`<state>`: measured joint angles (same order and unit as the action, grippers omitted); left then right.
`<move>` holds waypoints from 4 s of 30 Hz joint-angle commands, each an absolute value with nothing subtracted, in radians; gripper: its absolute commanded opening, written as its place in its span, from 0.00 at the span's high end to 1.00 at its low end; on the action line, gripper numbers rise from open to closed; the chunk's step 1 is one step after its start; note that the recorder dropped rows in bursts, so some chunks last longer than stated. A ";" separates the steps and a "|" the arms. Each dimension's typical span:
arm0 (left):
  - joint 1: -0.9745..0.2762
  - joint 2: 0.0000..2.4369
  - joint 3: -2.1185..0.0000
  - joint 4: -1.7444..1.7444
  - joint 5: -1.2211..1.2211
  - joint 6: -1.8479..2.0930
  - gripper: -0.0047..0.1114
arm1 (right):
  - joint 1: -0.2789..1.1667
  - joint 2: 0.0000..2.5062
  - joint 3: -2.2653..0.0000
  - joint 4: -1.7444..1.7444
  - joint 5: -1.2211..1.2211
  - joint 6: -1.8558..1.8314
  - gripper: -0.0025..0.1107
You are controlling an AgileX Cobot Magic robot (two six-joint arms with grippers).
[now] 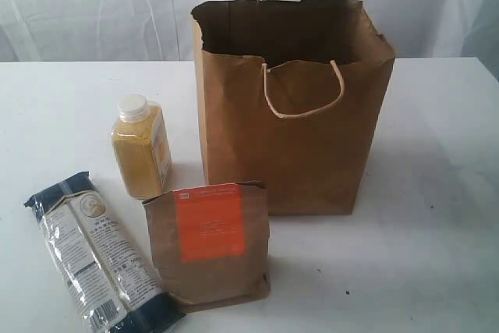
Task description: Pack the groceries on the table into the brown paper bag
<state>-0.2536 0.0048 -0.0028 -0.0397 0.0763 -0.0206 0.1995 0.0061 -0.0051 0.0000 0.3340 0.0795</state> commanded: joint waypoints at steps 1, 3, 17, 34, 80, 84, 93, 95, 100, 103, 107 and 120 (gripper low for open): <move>-0.257 0.000 0.000 -0.044 0.076 -0.022 0.96 | 0.169 0.000 0.000 0.000 0.335 0.083 0.98; -0.257 0.000 0.000 -0.044 0.076 -0.022 0.96 | 0.169 0.000 0.000 0.000 0.335 0.083 0.98; -0.257 0.000 0.000 -0.044 0.076 -0.022 0.96 | 0.169 0.000 0.000 0.000 0.335 0.083 0.98; -0.257 0.000 0.000 -0.044 0.076 -0.022 0.96 | 0.169 0.000 0.000 0.000 0.337 0.083 0.98; -0.271 0.585 -0.608 1.744 -0.573 -2.115 0.89 | 0.169 0.000 0.000 0.000 0.337 0.083 0.98; -0.271 0.746 -0.703 1.744 -0.552 -2.112 0.66 | 0.169 0.000 0.000 0.000 0.335 0.083 0.98; -0.269 1.050 -0.814 1.744 -0.353 -1.929 0.39 | 0.169 0.000 0.000 0.000 0.335 0.083 0.98; -0.269 1.108 -0.820 1.744 -0.330 -1.928 0.39 | 0.169 0.000 0.000 0.000 0.335 0.083 0.98; -0.269 1.247 -0.822 1.744 -0.324 -1.875 0.39 | 0.169 0.000 0.000 0.000 0.335 0.083 0.98; -0.269 1.310 -0.822 1.744 -0.310 -1.857 0.39 | 0.169 0.000 0.000 0.000 0.335 0.083 0.98; -0.269 1.372 -0.837 1.744 -0.340 -1.861 0.39 | 0.169 0.000 0.000 0.000 0.335 0.083 0.98; -0.293 1.398 -0.958 1.744 -0.377 -1.935 0.16 | 0.169 0.000 0.000 0.000 0.337 0.083 0.98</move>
<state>-0.2731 1.3989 -0.9381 1.7289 -0.3868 -1.9025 0.1728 0.0061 -0.0051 0.0000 0.3357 0.0795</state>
